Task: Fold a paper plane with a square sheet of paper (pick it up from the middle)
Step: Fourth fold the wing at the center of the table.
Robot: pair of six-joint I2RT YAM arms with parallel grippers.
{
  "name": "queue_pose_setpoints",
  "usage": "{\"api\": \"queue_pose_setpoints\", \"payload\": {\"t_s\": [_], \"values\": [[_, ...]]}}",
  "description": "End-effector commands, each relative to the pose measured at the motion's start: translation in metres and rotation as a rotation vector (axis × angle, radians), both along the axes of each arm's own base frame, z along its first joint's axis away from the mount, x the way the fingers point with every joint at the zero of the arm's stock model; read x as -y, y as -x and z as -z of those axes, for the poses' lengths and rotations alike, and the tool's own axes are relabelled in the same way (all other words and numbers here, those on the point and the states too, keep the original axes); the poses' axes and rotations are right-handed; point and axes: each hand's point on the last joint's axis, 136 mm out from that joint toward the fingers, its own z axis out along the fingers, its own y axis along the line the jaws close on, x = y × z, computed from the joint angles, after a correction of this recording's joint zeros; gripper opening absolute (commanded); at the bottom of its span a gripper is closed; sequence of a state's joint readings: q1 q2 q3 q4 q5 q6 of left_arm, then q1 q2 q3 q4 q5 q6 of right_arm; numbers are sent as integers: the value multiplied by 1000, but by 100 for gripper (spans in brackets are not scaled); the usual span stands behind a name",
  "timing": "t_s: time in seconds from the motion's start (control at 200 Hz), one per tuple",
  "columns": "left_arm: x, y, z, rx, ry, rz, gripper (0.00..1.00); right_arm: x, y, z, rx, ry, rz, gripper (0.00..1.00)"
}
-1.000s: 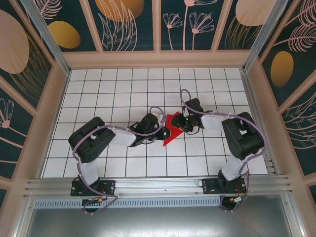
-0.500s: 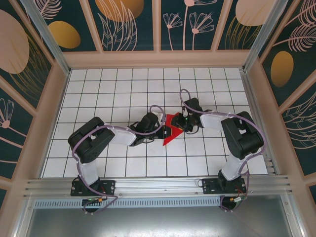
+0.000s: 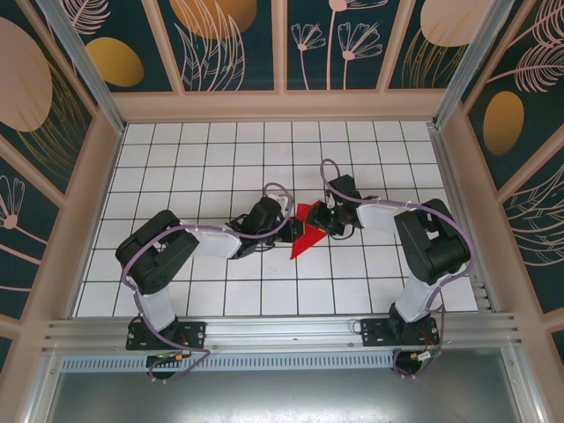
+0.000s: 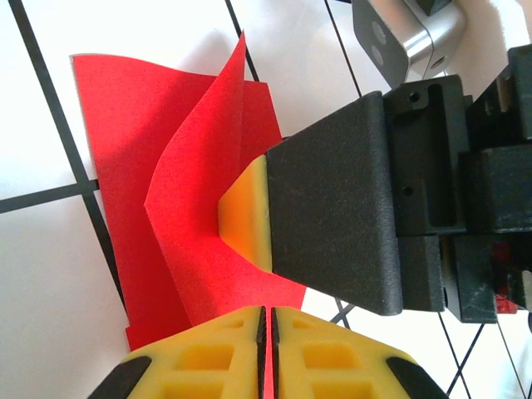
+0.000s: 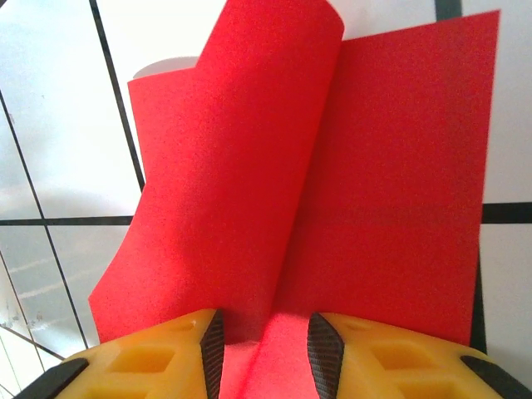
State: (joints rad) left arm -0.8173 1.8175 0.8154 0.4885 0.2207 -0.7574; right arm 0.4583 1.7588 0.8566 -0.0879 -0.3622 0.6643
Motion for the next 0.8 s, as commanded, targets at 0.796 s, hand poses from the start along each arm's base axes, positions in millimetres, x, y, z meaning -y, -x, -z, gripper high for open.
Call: {"api": "queue_pose_setpoints", "payload": {"t_s": [0.796], "values": [[1, -3, 28, -74, -69, -6, 8, 69, 60, 94, -240, 399, 60, 40]]}}
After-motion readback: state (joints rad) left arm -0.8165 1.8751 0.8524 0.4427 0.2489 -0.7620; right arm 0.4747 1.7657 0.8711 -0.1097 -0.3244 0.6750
